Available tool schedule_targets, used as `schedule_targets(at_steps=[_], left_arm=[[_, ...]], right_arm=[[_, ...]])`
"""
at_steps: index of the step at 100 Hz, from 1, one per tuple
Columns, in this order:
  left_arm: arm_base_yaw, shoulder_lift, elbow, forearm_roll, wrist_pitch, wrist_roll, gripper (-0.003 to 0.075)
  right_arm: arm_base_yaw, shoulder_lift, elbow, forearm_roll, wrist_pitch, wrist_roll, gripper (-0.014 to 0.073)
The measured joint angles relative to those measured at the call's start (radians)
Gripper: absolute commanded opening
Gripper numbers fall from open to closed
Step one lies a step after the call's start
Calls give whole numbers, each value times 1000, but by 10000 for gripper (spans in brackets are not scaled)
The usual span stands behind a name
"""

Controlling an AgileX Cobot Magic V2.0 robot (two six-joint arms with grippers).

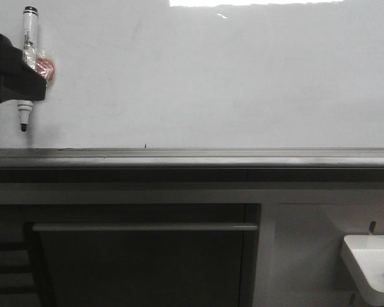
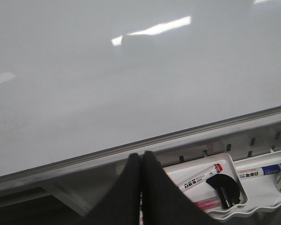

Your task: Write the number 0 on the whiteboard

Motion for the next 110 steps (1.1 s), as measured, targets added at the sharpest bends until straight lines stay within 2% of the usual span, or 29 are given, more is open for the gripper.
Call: schedule_targets(at_steps=[10,26,40,62,93,100,110], left_arm=[[-7,31,0,-20,-20,0,457],[-10,57,0,-34,-58,0,337],[-10,65,-2,-37,-76,-1,216],[-10,88,-2,-37,-89,-1,-22],[-10,91,-2,-28,-86,-1,-20],[-10,77,-2,9,-62,-1,-20],[-10,28,-2,88,4,-1,-20]], right_arm=[[0,0,0,0,0,0,-55],[0,0,0,0,0,0,-55],[0,0,0,0,0,0,-55],[0,0,0,0,0,0,-55],[13,0,0,0,15,0,-56],[44,0,-5,4,20,-18,-56],[132,8,-24,52,22,-121,-56]])
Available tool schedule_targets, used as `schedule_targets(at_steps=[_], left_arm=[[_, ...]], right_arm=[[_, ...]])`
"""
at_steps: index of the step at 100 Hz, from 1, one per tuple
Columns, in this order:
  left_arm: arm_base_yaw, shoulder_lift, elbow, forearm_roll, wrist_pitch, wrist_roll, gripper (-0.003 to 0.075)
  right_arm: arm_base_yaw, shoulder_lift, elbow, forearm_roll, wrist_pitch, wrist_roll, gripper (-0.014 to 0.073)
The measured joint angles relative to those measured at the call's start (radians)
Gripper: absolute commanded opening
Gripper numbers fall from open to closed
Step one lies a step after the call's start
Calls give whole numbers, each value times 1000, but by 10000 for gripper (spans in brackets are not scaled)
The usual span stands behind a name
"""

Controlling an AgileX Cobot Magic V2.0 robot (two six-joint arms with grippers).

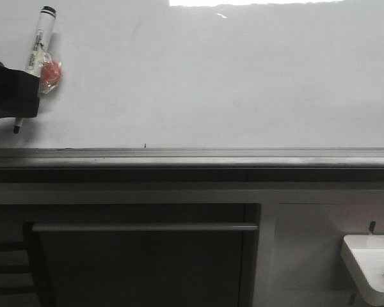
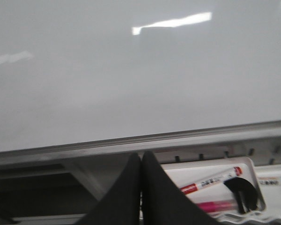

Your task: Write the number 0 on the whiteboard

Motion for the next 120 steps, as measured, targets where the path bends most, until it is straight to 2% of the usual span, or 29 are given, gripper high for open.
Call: schedule_targets(at_steps=[12,30,39,52,59,82,120], left_arm=[[-1,-96,0,118,86,0,-20],[-19,-240,-4,278,215,0,-5],[-66,-286,-6,370,263,7,-5],[-176,-310,-8,515,316,11,-5],[-239,-310,-8,581,337,22,-5],[-380,-310,-8,722,366,52,-5],[-400,-310,-8,764,358,56,-5]], right_arm=[[141,37,-23,69,0,-128,-55],[358,141,-61,90,0,-183,-32],[463,207,-98,91,0,-194,83],[614,303,-163,91,-2,-227,337],[680,356,-201,93,-6,-260,399],[792,500,-308,93,-23,-373,403],[838,637,-402,93,-96,-396,403]])
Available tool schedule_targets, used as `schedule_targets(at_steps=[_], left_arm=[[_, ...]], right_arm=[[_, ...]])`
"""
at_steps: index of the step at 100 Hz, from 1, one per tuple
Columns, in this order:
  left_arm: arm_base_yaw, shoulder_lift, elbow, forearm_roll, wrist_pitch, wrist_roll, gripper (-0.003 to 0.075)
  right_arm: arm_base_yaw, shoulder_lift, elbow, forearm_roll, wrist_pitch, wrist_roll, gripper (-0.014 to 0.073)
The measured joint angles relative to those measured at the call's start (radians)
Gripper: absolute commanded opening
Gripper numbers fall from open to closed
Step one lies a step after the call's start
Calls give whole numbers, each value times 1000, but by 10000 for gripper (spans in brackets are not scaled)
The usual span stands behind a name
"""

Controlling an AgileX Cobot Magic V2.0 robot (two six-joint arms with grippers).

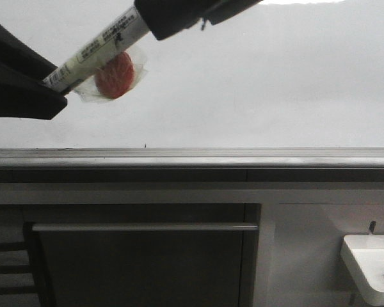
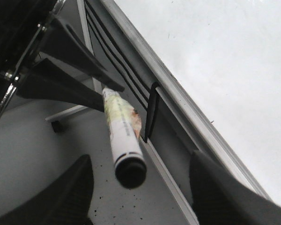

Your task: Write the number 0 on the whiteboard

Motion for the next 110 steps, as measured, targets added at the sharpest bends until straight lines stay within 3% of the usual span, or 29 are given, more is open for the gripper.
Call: schedule_targets(at_steps=[21,31,45,60,67,74,91,96,110], left_arm=[[0,0,0,5,-2,0,-6],[0,0,0,6,-2,2,-6],[0,0,0,7,-3,2,-9],[0,0,0,13,-2,7,-9],[0,0,0,20,-2,10,6],[0,0,0,22,-2,9,87],[0,0,0,22,-47,9,476],[0,0,0,22,-66,9,520],[0,-22,0,22,-75,9,507]], right_arm=[[60,54,-29,2,-33,-20,399],[62,68,-29,2,-36,-26,351],[62,73,-29,2,-40,-26,221],[62,73,-29,0,-52,-28,-74],[62,73,-29,-3,-52,-27,-67],[62,73,-29,-3,-52,-28,-67],[62,74,-29,-3,-52,-28,-67],[62,74,-29,-3,-52,-28,-67],[47,74,-29,-3,-50,-28,-67]])
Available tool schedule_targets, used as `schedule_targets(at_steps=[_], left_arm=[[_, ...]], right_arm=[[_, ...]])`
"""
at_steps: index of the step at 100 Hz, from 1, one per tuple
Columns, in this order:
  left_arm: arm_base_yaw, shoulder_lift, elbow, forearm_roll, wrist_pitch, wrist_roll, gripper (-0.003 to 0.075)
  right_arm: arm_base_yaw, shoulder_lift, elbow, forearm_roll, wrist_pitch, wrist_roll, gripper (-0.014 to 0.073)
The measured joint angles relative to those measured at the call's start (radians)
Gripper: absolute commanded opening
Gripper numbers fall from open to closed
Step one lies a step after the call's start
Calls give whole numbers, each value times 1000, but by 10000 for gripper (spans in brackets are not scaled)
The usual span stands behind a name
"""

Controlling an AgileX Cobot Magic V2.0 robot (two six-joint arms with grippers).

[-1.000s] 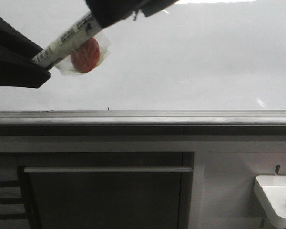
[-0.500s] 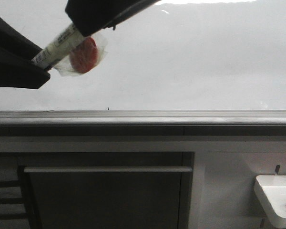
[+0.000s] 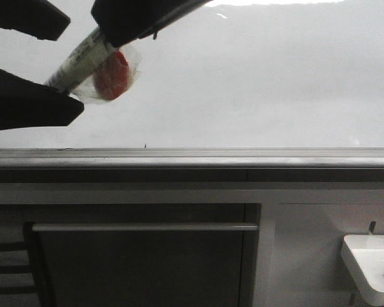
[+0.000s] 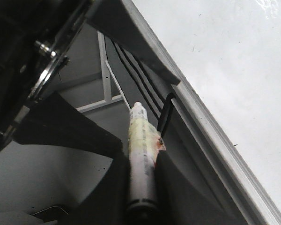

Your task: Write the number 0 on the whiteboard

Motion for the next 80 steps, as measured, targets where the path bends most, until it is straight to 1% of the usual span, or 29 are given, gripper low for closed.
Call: schedule_targets(at_steps=[13,18,22,27,29,31,32,33,34,36,37,38,52,60,68,71,80], left_arm=[[0,-70,0,-2,51,-2,477],[0,-112,0,-2,83,-6,452],[0,-139,0,-2,111,-5,410],[3,-175,0,-2,138,-11,322],[7,-190,0,-2,147,-17,272],[11,-205,0,-2,154,-26,195],[16,-215,0,-2,156,-33,195],[19,-219,0,-2,160,-37,133],[25,-224,0,-2,162,-41,133],[36,-235,0,-2,168,-55,49],[40,-242,0,-2,170,-64,28],[44,-246,0,-2,172,-69,-12],[171,-273,0,-2,174,-188,-20],[282,-273,0,-2,154,-280,-20],[388,-267,0,-14,91,-361,-20],[434,-262,0,-22,62,-376,-20],[528,-242,0,-51,-32,-400,-20]], right_arm=[[-67,0,0,0,2,0,-67],[-100,0,0,0,2,0,-67],[-128,0,0,0,2,0,-67],[-156,0,0,0,-4,0,-67],[-166,0,0,0,-7,0,-67],[-175,0,0,0,-10,0,-67],[-178,0,0,0,-12,0,-67],[-183,0,0,0,-12,0,-67],[-185,0,0,0,-15,0,-67],[-189,0,0,0,-17,0,-67],[-191,0,0,0,-17,0,-67],[-194,0,0,0,-18,0,-67],[-198,0,0,0,-28,0,-67],[-198,0,0,0,-30,0,-67],[-198,0,0,0,-42,0,-67],[-198,0,0,0,-52,0,-67],[-198,5,0,7,-86,0,-67]])
